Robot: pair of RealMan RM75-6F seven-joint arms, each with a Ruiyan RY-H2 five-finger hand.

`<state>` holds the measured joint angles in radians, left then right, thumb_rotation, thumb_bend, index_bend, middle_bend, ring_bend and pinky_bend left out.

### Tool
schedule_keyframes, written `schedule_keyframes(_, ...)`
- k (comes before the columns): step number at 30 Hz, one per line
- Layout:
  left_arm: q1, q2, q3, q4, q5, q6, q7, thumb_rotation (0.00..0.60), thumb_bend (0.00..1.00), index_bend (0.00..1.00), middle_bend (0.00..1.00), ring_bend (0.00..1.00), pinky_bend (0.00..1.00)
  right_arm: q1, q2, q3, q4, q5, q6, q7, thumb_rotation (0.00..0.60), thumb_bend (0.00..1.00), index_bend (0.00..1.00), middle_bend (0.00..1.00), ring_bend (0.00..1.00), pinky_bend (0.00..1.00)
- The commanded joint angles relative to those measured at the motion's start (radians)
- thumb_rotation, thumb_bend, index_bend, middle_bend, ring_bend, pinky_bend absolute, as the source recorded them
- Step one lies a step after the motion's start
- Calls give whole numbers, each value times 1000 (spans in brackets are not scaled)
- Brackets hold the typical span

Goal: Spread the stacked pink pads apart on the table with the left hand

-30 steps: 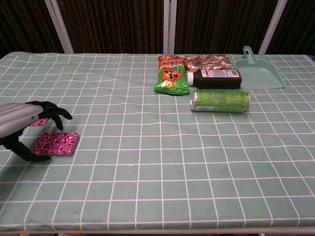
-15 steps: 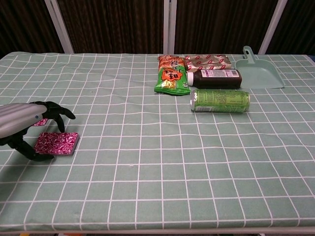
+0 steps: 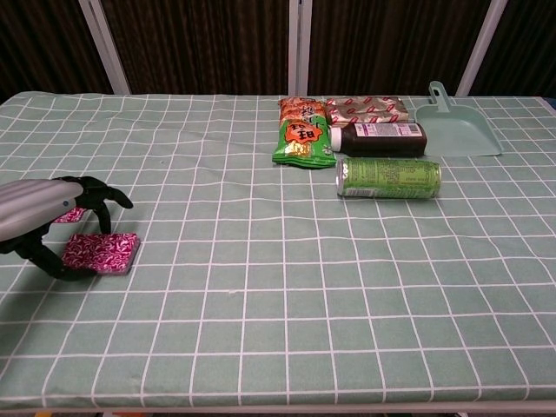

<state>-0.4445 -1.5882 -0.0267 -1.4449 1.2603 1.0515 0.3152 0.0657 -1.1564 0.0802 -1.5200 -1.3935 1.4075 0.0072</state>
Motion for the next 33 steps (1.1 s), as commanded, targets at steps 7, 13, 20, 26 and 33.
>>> schedule_keyframes(7,-2,0,-1,4,0,0,0,600,216,195,402,46,58,0,1,0,0,1,-2,2,600,168,0,2,0,0)
schedule_keyframes(13,-2,-3,-4,7,-1,4,-5,600,231,207,427,60,58,0,2,0,-2,0,-1,1,600,168,0,2,0,0)
schedule_keyframes(20,-1,8,-11,-9,4,13,-24,600,248,217,444,72,58,0,2,1,-2,1,-1,0,600,167,0,2,0,0)
schedule_keyframes(26,-2,35,-22,-45,9,21,-42,600,252,220,451,76,58,0,1,1,-1,2,-2,1,600,167,0,1,0,0)
schedule_keyframes(33,-34,48,-55,-56,-11,-3,-27,600,252,220,454,80,58,1,0,2,2,4,-3,3,600,167,0,2,0,0)
